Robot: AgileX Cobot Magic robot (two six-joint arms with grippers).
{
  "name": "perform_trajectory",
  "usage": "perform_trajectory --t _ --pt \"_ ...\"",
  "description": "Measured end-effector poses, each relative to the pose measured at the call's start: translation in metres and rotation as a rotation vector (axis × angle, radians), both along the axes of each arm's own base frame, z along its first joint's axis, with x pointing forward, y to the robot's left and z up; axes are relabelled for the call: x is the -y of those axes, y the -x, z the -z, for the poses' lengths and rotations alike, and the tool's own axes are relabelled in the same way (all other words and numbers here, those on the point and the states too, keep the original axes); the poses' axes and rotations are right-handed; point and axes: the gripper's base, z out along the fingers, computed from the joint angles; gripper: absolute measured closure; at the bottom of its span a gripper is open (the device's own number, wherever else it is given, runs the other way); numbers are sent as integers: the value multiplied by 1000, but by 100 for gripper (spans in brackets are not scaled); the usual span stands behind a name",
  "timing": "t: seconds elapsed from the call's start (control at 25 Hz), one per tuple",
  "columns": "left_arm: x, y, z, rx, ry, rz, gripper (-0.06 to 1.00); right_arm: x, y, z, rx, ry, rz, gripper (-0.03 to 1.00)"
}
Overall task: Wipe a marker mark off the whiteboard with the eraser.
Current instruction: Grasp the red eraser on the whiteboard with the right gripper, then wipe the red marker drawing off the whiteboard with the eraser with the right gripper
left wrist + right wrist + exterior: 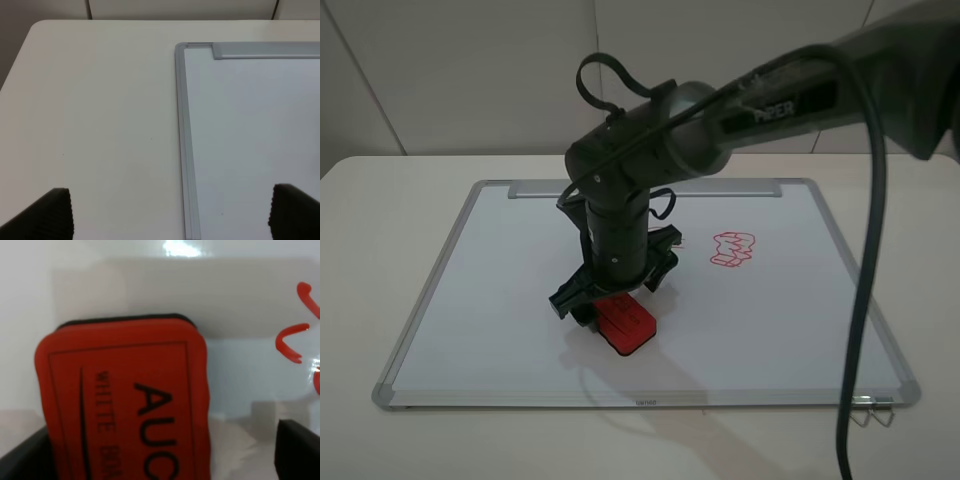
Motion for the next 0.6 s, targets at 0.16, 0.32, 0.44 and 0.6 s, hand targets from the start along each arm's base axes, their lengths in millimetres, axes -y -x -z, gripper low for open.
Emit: perform_trajectory --t 0.16,0.32,0.44,0.6 --pt "0 0 0 0 0 0 16 0 0 0 -2 -2 2 38" --pt "0 0 0 0 0 0 16 0 0 0 -4 0 3 47" --pt "0 0 0 0 0 0 16 0 0 0 -4 0 3 47" --pt "0 0 0 0 0 0 16 0 0 0 -3 0 3 47"
